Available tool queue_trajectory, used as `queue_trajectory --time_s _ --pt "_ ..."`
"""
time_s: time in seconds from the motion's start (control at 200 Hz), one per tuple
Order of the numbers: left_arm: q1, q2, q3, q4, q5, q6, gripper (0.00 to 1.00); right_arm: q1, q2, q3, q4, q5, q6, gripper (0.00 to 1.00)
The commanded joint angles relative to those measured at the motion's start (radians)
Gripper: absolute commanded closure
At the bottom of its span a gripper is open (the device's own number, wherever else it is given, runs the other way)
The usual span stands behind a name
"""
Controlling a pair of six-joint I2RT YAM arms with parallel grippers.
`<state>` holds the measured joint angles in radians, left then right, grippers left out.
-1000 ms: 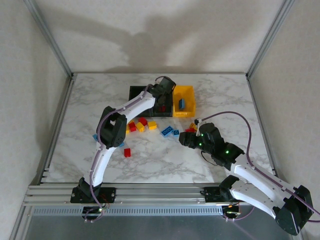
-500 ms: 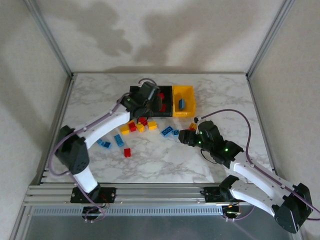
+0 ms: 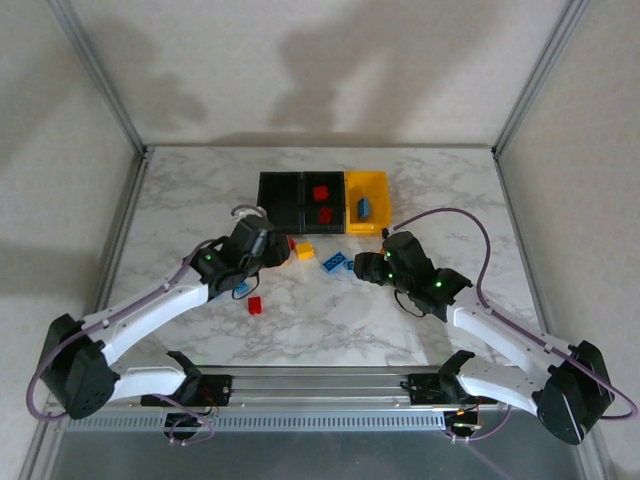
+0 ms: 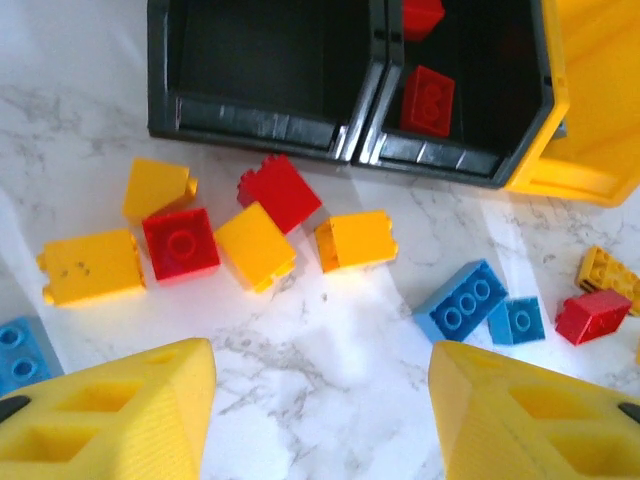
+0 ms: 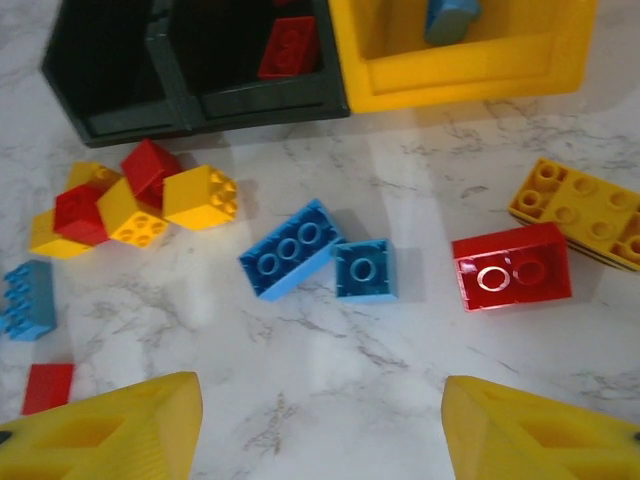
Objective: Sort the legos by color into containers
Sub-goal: Pick up the lego from the center of the table.
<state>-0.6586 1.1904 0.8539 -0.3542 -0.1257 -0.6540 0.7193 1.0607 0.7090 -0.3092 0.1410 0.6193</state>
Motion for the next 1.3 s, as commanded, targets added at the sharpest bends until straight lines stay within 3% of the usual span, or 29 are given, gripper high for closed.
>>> queue_trajectory --time_s 0.0,0.225,0.736,1.297 --pt "-0.002 -0.077 -0.084 0.098 0.059 -0.065 0.41 0.008 0.017 0.034 -0.062 0.083 0.035 0.34" --pt "-0.018 -0.148 -0.203 0.173 0.117 -0.118 0.39 0.005 0.069 0.049 -0.092 0.116 0.053 0.32" --pt "-0.049 -0.158 -0.238 0.176 0.081 -0.150 0.39 0.005 0.332 0.175 -0.033 0.055 -0.001 0.33" --pt "-0.050 -0.145 -0.249 0.181 0.082 -0.159 0.39 -0.020 0.627 0.250 0.070 0.014 -0.080 0.45"
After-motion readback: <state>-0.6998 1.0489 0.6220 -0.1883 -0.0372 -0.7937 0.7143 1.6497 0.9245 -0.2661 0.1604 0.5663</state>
